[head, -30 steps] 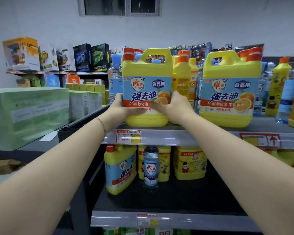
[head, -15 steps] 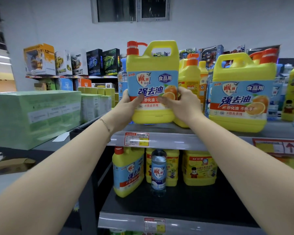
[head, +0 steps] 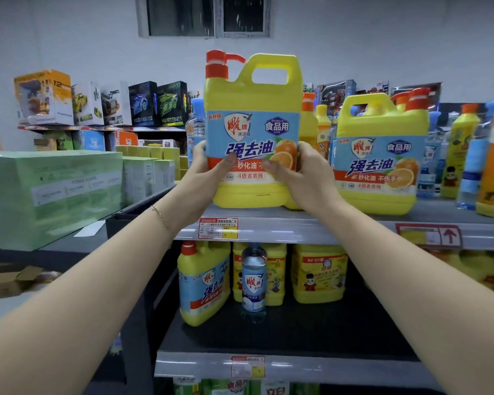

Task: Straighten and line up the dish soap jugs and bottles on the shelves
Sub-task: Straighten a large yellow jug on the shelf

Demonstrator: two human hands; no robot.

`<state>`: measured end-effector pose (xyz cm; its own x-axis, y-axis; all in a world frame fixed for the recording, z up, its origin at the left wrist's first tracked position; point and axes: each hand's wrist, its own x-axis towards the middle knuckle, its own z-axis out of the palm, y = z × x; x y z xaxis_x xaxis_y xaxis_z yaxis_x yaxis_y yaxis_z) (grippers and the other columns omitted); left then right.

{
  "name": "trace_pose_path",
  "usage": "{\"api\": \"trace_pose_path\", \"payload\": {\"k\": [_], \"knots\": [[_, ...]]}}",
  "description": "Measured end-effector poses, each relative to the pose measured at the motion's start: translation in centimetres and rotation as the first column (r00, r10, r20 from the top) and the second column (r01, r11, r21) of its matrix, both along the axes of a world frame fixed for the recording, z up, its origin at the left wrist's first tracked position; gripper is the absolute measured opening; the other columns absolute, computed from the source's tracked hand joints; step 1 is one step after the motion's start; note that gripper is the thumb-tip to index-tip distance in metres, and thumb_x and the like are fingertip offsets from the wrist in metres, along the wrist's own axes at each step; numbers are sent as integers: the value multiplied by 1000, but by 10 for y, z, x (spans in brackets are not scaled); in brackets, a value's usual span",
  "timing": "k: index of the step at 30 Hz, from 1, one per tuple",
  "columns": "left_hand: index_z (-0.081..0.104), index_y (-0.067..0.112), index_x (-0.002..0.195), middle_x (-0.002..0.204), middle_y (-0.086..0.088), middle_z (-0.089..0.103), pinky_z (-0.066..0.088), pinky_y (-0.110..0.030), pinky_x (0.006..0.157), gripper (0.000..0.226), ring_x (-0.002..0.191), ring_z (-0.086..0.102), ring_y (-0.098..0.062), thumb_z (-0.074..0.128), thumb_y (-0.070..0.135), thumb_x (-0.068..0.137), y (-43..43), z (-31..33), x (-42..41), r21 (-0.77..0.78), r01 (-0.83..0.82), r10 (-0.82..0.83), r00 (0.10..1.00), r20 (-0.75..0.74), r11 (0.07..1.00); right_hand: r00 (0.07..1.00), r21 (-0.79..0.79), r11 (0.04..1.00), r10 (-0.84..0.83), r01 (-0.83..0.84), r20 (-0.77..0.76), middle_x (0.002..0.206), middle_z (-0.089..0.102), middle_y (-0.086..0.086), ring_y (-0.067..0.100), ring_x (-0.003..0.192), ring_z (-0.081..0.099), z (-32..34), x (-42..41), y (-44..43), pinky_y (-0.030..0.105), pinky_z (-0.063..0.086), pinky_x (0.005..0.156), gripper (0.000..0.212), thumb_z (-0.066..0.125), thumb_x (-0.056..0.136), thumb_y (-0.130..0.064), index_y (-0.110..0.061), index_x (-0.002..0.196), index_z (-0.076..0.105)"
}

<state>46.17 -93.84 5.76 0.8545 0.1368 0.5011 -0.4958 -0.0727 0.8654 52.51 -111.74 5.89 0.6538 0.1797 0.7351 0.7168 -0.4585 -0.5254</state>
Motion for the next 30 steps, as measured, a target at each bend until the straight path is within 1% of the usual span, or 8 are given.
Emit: {"api": "trace_pose_path", "payload": {"k": [6, 9, 11, 14, 18, 22, 27, 30], "knots": [[29, 29, 136, 124, -3, 63, 54, -44, 91, 49, 111, 65, -24, 56, 28, 96, -14, -14, -14, 2, 49, -50, 999, 11, 999, 1000, 46, 999, -19, 18, 22, 88, 57, -5, 11, 76, 52, -17, -24, -17, 26, 37, 61, 46, 65, 78, -60, -19, 96, 54], [29, 29, 137, 124, -2, 63, 53, -44, 94, 49, 111, 64, -22, 56, 29, 96, -24, -20, -20, 2, 73, -73, 997, -3, 997, 998, 50, 997, -55, 54, 27, 87, 55, -7, 6, 74, 50, -24, -35, -29, 23, 34, 59, 46, 65, 77, -61, -19, 95, 54], [28, 28, 138, 124, -1, 62, 56, -39, 91, 50, 109, 65, -19, 55, 29, 96, -34, -26, -25, 4, 96, -96, 995, -15, 995, 995, 40, 995, -92, 91, 29, 84, 55, -7, 5, 72, 49, -30, -41, -40, 24, 34, 59, 46, 65, 77, -61, -19, 92, 53], [26, 28, 138, 120, 0, 65, 58, -35, 82, 52, 103, 68, -18, 56, 32, 95, -50, -36, -28, -15, 155, -155, 987, -38, 988, 991, 20, 991, -136, 136, -5, 83, 59, -4, 10, 72, 53, -43, -50, -58, 26, 39, 61, 46, 66, 76, -61, -19, 89, 53], [22, 34, 139, 123, -2, 64, 54, -44, 90, 61, 107, 67, -22, 60, 32, 92, -69, -52, -26, -55, 260, -263, 962, -71, 964, 985, 31, 987, -152, 155, -82, 90, 65, -5, 12, 81, 62, -66, -61, -83, 34, 52, 72, 53, 67, 71, -64, -18, 94, 55], [19, 35, 140, 125, -1, 62, 52, -46, 96, 62, 110, 66, -21, 59, 33, 92, -88, -74, -20, -30, 346, -347, 931, -110, 938, 968, 8, 973, -228, 231, -108, 88, 60, -15, -1, 79, 56, -82, -74, -105, 16, 41, 63, 44, 71, 74, -55, -21, 95, 53], [19, 32, 136, 127, -5, 61, 50, -47, 99, 67, 112, 65, -22, 64, 33, 86, -111, -100, -14, -55, 428, -431, 893, -126, 902, 943, -7, 956, -291, 294, -160, 98, 62, -14, 7, 89, 60, -103, -84, -132, 23, 50, 75, 44, 73, 74, -51, -25, 103, 54], [20, 30, 134, 124, -6, 63, 54, -39, 93, 64, 107, 67, -18, 64, 29, 87, -125, -114, -9, -60, 437, -441, 886, -140, 897, 934, 10, 959, -273, 283, -229, 102, 65, -14, 6, 94, 62, -114, -87, -149, 30, 54, 81, 50, 75, 71, -53, -25, 108, 56]]}}
